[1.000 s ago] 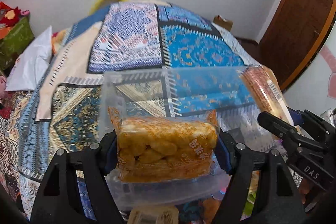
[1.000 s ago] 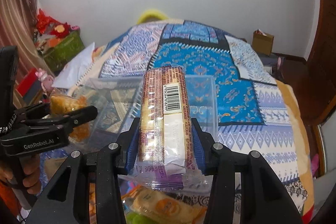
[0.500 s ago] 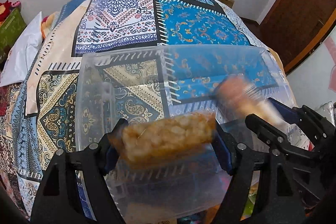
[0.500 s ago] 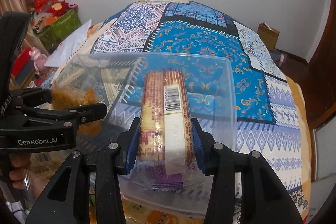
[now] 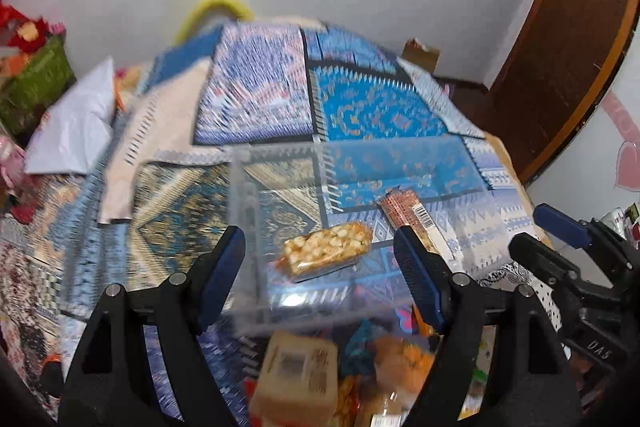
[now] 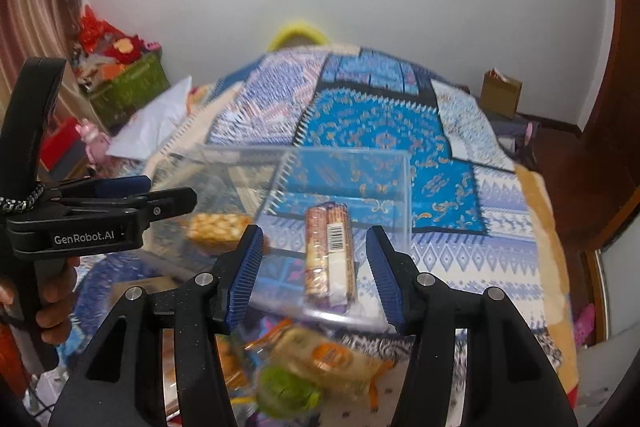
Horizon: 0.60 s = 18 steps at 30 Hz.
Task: Organize snacks
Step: 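Grasp the green pea bag with the left tool while the right tool grasps the red chip bag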
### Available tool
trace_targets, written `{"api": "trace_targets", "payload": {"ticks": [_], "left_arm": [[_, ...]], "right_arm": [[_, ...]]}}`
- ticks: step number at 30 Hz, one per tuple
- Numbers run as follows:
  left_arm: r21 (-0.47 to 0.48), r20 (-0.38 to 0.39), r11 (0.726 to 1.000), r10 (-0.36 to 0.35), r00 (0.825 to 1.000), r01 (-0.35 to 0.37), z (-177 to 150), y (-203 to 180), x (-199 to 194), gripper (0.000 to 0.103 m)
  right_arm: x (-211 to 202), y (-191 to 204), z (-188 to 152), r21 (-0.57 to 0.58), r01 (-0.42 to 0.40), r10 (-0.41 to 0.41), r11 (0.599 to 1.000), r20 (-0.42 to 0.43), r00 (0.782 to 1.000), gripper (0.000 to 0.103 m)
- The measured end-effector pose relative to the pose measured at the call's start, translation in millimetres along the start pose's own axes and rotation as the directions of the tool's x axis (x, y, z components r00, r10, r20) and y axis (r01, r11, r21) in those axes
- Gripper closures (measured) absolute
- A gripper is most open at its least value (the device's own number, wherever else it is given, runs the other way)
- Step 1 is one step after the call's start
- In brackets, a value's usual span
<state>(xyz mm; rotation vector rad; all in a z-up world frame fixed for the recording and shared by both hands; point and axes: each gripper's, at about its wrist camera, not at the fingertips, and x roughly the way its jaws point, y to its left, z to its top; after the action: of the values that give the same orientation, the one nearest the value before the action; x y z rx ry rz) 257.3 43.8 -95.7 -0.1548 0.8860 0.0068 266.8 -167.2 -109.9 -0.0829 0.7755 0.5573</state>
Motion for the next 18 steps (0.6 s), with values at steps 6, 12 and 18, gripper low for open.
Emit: {"api": "trace_targets", "payload": {"ticks": [6, 12, 18], "left_arm": [[0.019, 0.088, 1.000, 0.004, 0.996, -0.005, -32.7, 7.6, -59.8, 0.021], [-0.002, 0.095, 1.000, 0.017, 0.995, -0.017, -79.5, 21.9, -91.4, 0.018], [-0.027, 0.043, 0.999, 0.040, 0.998, -0.038, -127.8, 35.2, -95.0, 0.018]], "right_arm": [[-48.3, 17.7, -18.1, -0.010, 0.002, -0.002, 1.000, 0.074, 0.997, 0.042], [-77.7, 34.9, -47.2, -0.009, -0.022, 0.023, 1.000, 0.092, 0.996, 0.040], [-79.6, 54.5, -82.7, -0.004, -0.060, 0.060, 0.998, 0.046, 0.997, 0.039]]}}
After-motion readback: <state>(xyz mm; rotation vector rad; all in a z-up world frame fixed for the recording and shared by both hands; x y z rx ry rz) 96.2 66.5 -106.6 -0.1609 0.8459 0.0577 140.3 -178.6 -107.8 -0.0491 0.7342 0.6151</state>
